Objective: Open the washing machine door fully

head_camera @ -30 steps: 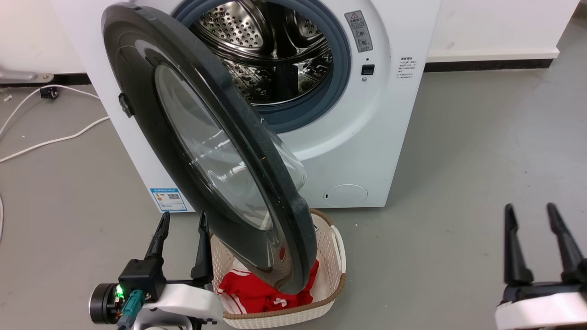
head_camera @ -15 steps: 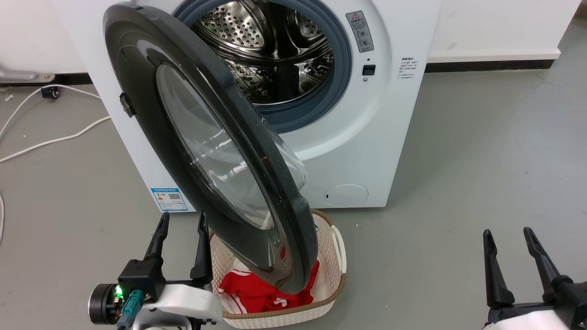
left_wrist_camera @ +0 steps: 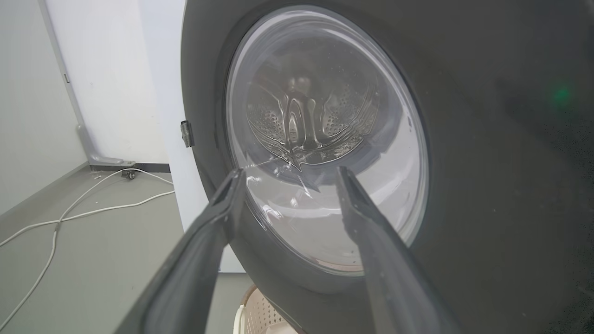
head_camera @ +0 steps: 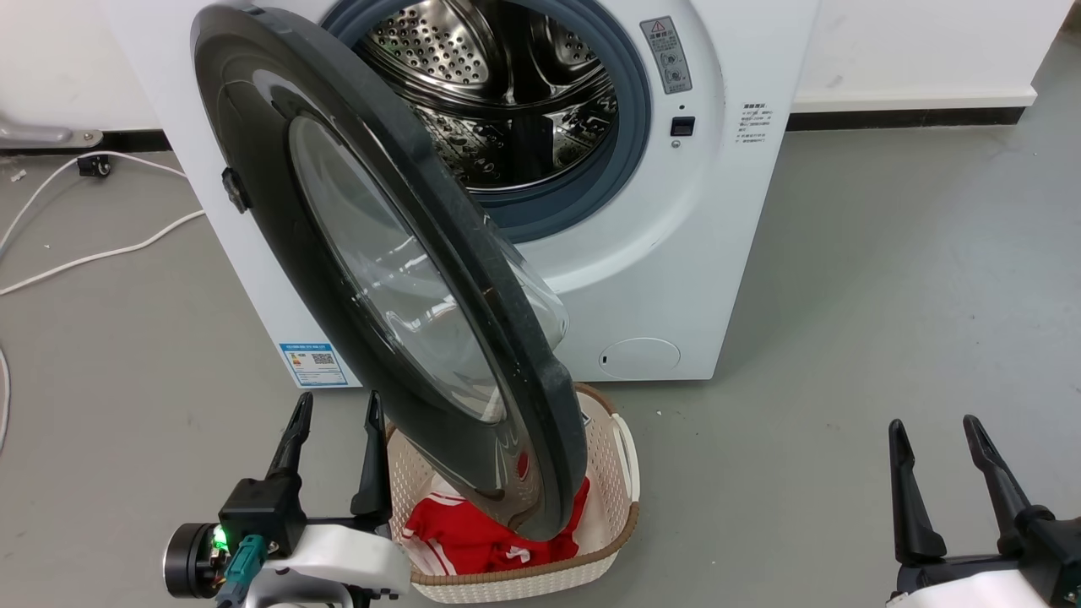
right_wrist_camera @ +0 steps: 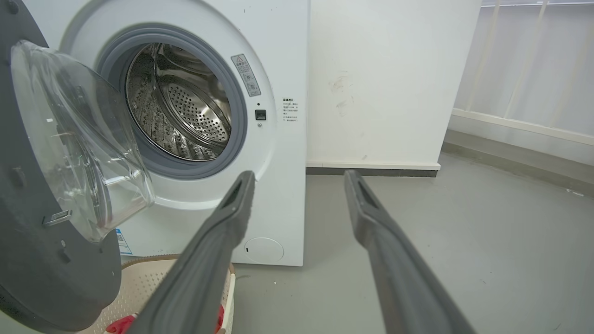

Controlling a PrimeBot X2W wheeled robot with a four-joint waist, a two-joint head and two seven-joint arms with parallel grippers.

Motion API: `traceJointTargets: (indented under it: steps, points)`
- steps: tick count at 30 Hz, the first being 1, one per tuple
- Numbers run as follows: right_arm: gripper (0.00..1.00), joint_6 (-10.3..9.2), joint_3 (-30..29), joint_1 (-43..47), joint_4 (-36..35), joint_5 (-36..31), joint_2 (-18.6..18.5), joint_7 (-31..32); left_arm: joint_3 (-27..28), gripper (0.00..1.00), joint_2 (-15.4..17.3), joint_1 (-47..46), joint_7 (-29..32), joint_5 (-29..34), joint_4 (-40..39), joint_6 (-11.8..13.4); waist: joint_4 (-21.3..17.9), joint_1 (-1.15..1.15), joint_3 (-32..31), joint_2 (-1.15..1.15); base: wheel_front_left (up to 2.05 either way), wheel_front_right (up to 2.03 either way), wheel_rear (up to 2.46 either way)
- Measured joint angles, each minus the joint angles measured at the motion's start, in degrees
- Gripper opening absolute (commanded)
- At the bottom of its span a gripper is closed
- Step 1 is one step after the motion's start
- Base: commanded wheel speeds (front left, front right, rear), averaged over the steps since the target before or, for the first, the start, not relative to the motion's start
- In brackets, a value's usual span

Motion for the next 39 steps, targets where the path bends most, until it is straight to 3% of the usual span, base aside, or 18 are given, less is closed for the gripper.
traceJointTargets:
  steps: [1,2,3,4,13,20,39]
  points:
    - [1.0,0.0,0.02,-0.01,0.0,0.01,0.0,-0.01,-0.04,0.88,0.0,0.0,0.0,0.0,0.03,-0.1,0.0,0.0,0.01,0.0,0.0,0.0,0.0]
    - [1.0,0.0,0.05,-0.01,0.0,0.05,0.01,-0.01,-0.02,0.36,0.0,0.0,0.0,-0.01,0.03,-0.13,0.0,0.0,0.03,0.0,0.0,0.0,0.0]
    - [1.0,0.0,0.08,-0.01,0.0,0.15,0.01,-0.02,-0.03,0.12,0.0,0.0,0.0,-0.02,0.03,-0.15,-0.01,0.0,0.06,0.0,0.0,0.0,0.0]
    - [1.0,0.0,0.05,0.0,0.0,0.24,0.01,-0.02,-0.08,0.0,0.0,0.01,0.0,-0.02,0.03,-0.18,-0.03,0.0,0.09,0.0,0.0,0.0,0.0]
    - [1.0,0.0,0.05,0.0,0.0,0.79,0.03,-0.04,-0.1,0.0,0.0,0.09,0.0,-0.56,-0.08,-0.66,-0.06,0.0,0.17,0.0,0.0,0.0,0.0]
    - [1.0,0.0,0.0,0.02,0.02,1.13,0.03,-0.08,0.51,0.0,0.0,-0.79,0.0,-1.12,-4.43,-0.65,0.17,0.0,-0.01,0.0,0.0,0.0,0.0]
    - [1.0,0.0,-0.05,0.27,0.08,1.19,0.05,0.01,1.71,0.0,0.05,-7.37,-0.01,3.66,-32.1,-0.66,0.41,0.0,-1.16,0.0,0.0,0.0,0.0]
